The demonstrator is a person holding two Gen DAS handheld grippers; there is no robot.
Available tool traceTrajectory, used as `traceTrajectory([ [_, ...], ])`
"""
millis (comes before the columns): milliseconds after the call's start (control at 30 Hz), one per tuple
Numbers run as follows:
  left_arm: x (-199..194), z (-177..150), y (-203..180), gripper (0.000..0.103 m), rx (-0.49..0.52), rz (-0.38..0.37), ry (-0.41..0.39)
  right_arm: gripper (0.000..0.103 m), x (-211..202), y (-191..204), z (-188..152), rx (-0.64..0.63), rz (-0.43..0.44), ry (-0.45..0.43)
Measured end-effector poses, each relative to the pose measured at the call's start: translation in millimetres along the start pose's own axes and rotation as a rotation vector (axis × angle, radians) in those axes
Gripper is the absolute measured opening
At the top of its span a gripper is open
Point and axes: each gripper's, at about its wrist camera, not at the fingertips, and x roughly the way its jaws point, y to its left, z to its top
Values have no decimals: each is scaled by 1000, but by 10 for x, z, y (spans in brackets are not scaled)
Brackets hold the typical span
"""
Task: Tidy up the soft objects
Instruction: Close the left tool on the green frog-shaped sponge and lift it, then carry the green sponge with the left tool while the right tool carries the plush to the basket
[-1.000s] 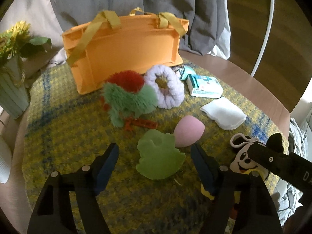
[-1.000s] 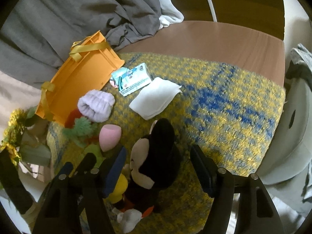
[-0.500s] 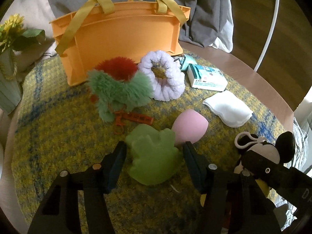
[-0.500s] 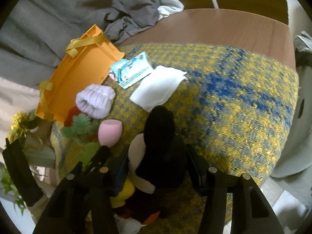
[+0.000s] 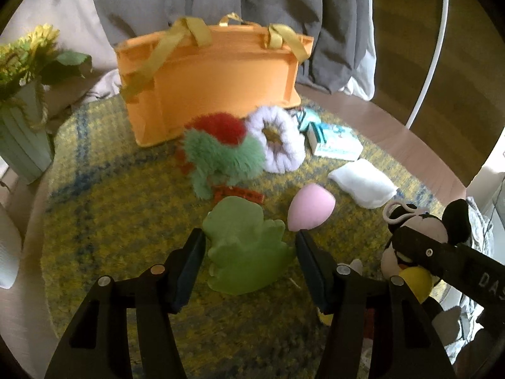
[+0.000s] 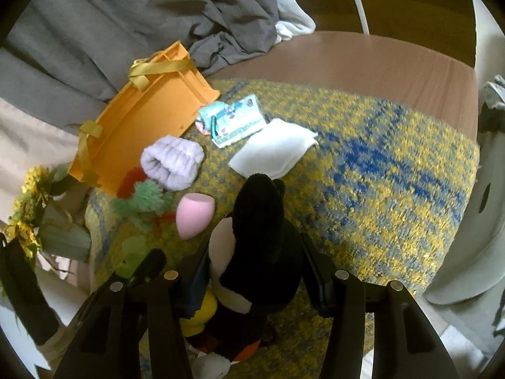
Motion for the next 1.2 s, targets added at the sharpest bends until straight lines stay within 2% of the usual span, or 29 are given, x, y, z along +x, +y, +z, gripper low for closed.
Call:
traceTrajectory([
  [167,-199,77,32,58,-2,-15,-45,53,-172,95,47,-27,7,-40],
  [533,-630,293,74,58,-26,23,-160,53,-459,360,250,-120,49,-124],
  [767,-841,461,2,58,-59,85,-238,53,-572,484,509,-192,105,-169],
  [833,-881,519,-38,58,-71,124,-263,53,-587,509,599,-219,129,-175],
  [1200,-925,838,-218,58,-182,265,-344,53,-541,677,1177,-386,277,-174],
])
